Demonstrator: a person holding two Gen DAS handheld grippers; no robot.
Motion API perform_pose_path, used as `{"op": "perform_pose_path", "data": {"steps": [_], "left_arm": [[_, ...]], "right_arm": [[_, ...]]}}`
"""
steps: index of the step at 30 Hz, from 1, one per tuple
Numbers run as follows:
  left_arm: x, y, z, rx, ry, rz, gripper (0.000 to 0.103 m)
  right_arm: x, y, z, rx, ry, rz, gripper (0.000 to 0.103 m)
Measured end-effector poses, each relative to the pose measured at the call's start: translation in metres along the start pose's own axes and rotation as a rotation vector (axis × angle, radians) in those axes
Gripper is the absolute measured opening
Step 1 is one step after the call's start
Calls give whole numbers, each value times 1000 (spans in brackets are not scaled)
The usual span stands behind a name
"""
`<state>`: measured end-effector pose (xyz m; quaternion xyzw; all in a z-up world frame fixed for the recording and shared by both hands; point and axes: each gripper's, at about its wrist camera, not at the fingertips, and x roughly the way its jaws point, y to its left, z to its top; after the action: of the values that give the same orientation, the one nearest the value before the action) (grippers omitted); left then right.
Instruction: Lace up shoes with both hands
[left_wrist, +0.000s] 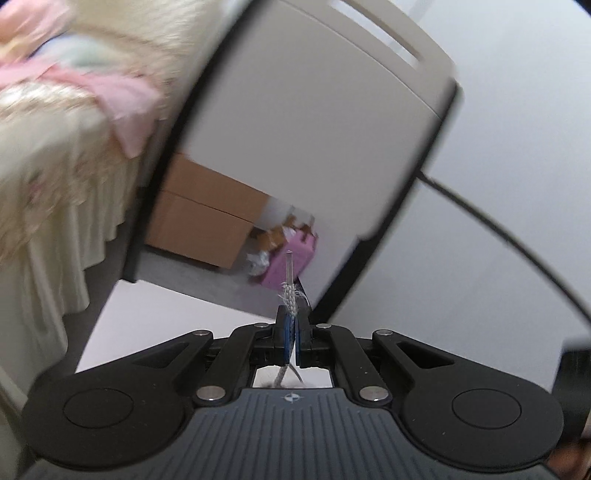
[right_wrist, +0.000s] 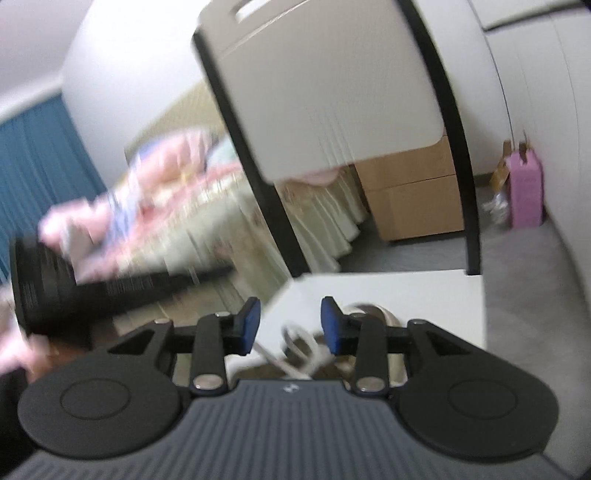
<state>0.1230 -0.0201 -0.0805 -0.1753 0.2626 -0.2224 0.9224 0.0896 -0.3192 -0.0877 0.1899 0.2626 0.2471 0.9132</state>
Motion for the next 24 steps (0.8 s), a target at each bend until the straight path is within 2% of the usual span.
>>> {"op": "perform_pose_path", "data": {"steps": [4,13,14,16,24], "left_arm": [[3,-22,-17,136,39,-7,3],[3,-44,-31,311,51,-40,3],[2,-45,-33,323,53,-43,3],[1,-46,-35,335,55,-47,3],[-4,-47,-37,325,65,-72,5]], "right_arm": [[-1,-1,16,80,-46,83,36],[18,20,19,1,12,126,30],[20,21,18,1,19,133,28],[24,21,16,-9,29,131,5],[18,6,16,106,-27,144,3]]}}
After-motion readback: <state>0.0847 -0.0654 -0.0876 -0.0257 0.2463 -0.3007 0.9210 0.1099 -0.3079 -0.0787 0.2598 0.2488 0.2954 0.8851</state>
